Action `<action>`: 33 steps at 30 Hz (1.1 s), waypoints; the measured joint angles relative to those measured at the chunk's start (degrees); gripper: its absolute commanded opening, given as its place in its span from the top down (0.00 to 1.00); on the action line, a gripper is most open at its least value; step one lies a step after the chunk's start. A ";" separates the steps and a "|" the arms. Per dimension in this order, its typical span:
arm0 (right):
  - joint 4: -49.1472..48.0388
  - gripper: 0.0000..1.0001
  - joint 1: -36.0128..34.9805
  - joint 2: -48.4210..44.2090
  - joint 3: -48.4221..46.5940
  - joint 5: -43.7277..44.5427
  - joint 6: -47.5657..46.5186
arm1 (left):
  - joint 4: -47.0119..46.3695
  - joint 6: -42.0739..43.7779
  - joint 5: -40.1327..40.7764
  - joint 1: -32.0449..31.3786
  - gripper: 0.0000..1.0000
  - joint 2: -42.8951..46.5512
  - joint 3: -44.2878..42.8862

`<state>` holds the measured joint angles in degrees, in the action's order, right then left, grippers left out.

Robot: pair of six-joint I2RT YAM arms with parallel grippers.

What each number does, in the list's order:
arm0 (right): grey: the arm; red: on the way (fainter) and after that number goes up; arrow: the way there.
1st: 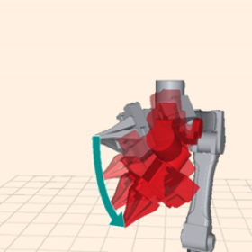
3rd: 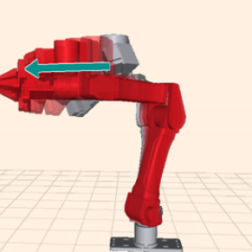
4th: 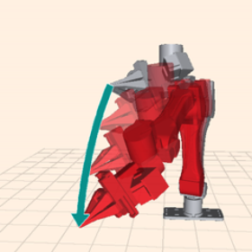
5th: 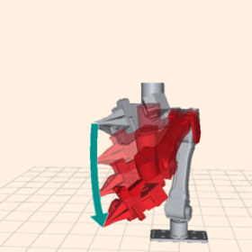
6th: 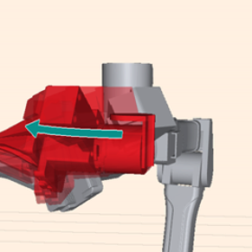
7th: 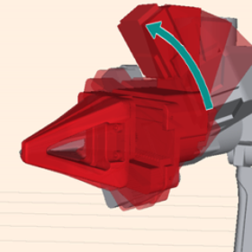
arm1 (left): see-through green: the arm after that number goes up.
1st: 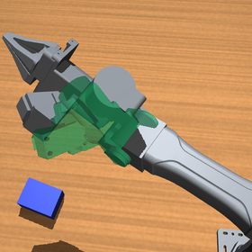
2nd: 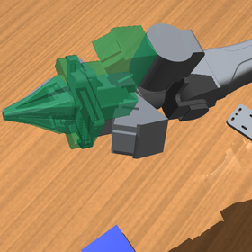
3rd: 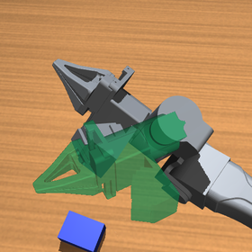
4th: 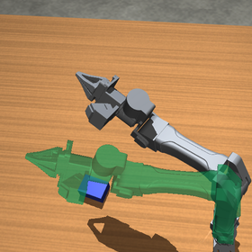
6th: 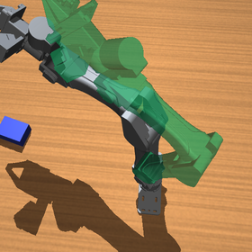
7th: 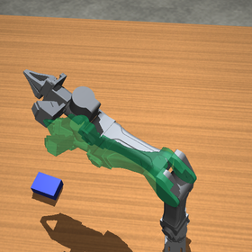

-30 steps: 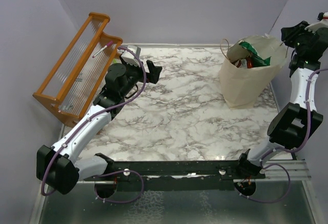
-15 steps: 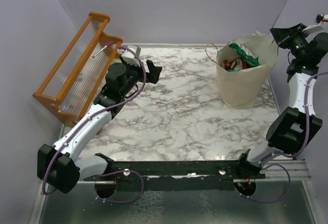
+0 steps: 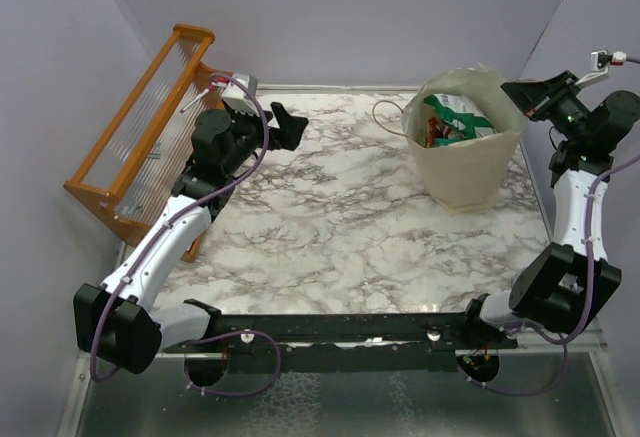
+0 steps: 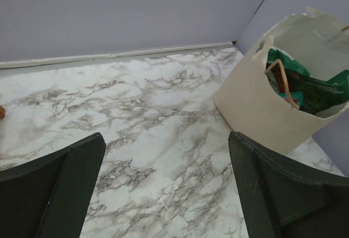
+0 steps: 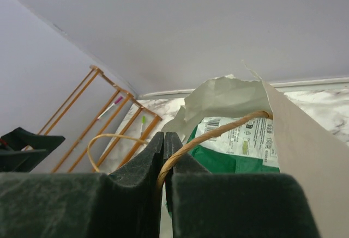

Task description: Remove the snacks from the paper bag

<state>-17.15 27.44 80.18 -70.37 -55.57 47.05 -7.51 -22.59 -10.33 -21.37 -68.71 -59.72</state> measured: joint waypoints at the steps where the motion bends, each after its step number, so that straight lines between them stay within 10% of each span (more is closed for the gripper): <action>1: -0.76 0.96 -0.02 -0.94 1.22 -0.68 0.87 | -0.02 -0.24 -0.68 0.04 0.01 0.04 -0.44; 18: 0.87 0.96 -0.50 -4.50 -1.62 -10.45 4.85 | 1.92 -17.46 -15.76 -4.09 0.07 1.66 -3.15; 33: -0.37 0.92 -0.50 -7.32 0.98 -12.87 7.17 | 5.20 -13.64 -9.07 -26.16 0.14 -20.31 -34.58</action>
<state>-17.52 26.94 72.86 -69.38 -68.45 54.22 -2.31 -36.23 -19.40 -47.53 -89.01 -94.30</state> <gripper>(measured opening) 0.062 0.889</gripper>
